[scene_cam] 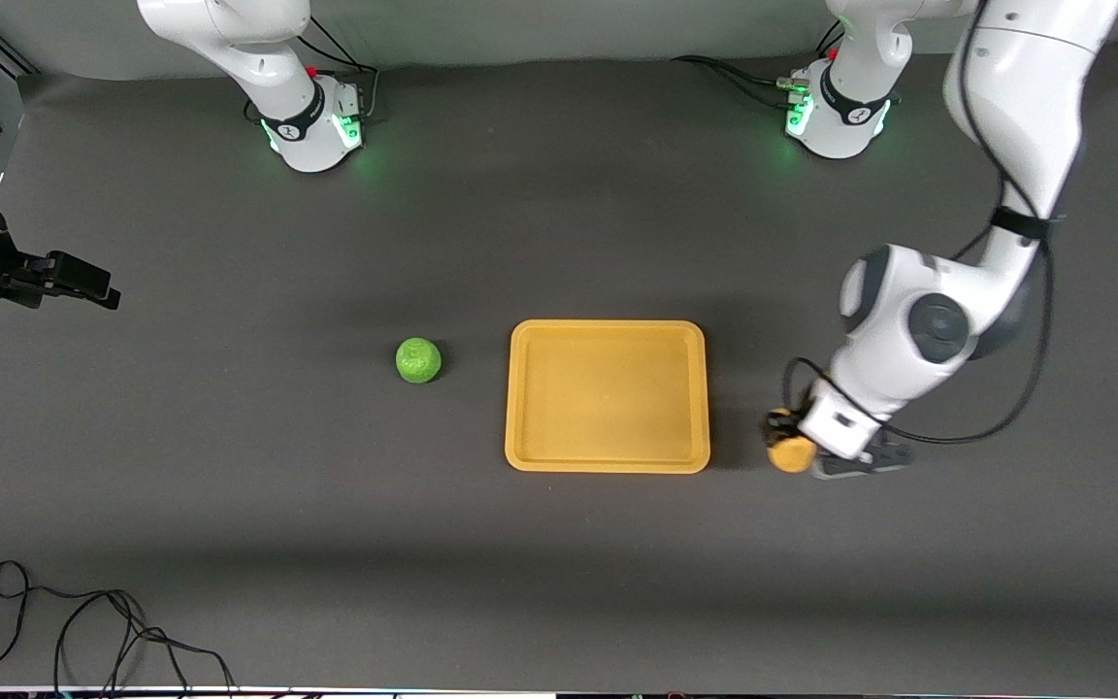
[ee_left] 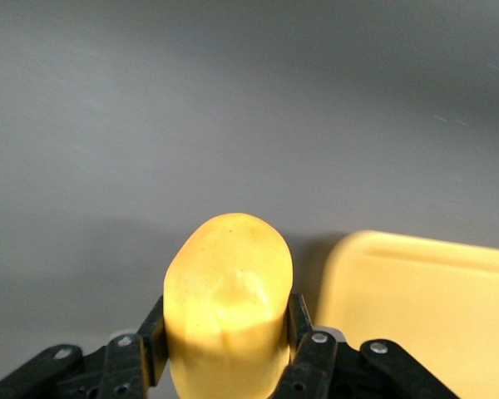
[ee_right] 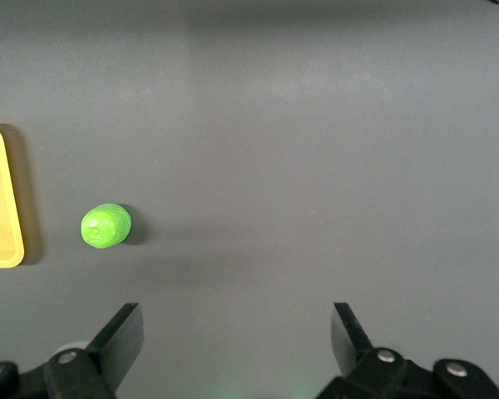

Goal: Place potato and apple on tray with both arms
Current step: 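Lift the potato with the left gripper and carry it over the tray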

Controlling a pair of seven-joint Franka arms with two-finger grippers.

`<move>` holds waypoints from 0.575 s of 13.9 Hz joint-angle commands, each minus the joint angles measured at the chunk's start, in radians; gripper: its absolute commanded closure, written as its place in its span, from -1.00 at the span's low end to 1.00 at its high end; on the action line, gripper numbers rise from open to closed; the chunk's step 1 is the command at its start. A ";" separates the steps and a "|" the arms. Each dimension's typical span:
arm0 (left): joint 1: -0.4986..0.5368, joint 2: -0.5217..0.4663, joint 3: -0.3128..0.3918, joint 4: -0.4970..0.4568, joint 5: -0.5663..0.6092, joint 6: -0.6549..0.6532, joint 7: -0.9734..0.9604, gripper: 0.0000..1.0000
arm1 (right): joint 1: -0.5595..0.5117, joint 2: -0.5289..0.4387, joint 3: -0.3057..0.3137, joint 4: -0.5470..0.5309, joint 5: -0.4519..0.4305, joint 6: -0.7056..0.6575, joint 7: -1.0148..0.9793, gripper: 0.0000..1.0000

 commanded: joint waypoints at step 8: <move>-0.191 0.130 0.012 0.070 -0.002 -0.007 -0.182 0.95 | 0.199 0.000 0.003 -0.034 0.017 0.042 0.254 -1.00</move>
